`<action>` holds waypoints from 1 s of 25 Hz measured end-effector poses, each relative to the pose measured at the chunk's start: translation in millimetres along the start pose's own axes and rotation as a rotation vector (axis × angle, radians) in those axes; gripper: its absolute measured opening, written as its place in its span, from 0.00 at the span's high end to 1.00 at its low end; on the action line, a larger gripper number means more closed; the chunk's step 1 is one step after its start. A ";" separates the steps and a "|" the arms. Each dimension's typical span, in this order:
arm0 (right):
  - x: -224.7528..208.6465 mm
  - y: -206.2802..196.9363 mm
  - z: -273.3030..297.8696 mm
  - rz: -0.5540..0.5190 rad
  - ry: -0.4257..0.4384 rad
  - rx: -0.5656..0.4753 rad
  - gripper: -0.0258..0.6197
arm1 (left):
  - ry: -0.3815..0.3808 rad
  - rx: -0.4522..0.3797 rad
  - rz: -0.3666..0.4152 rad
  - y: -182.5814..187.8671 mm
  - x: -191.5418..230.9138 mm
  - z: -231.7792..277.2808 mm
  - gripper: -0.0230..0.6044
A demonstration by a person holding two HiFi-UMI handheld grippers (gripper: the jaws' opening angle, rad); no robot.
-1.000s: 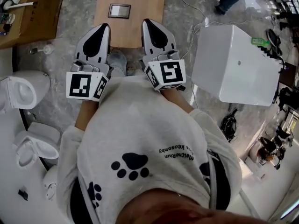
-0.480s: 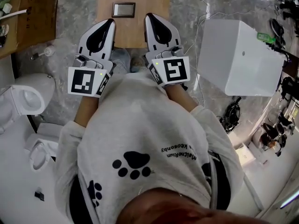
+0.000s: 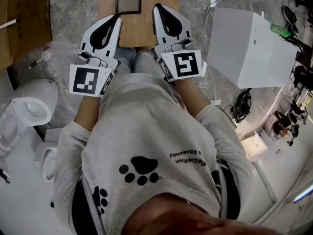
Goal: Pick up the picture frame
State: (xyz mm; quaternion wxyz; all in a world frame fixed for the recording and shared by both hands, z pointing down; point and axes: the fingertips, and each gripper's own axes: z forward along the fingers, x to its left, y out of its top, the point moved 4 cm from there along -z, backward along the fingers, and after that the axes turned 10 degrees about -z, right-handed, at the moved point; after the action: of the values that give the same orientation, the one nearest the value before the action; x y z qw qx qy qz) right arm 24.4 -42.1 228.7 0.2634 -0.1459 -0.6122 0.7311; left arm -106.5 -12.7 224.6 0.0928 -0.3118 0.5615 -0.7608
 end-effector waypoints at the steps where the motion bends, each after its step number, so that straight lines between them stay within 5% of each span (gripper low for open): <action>1: -1.6 -3.7 3.3 0.001 0.002 0.007 0.95 | -0.001 0.002 0.002 -1.7 2.9 2.8 0.95; 25: -19.2 -165.2 82.0 0.081 0.087 0.209 0.95 | 0.023 0.120 -0.138 -123.1 69.1 82.4 0.95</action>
State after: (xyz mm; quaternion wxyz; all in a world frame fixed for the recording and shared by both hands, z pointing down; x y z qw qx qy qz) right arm 30.3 -101.6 404.2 0.2737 -0.1738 -0.5143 0.7939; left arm -87.5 -68.9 376.9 0.0524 -0.3348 0.4932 -0.8012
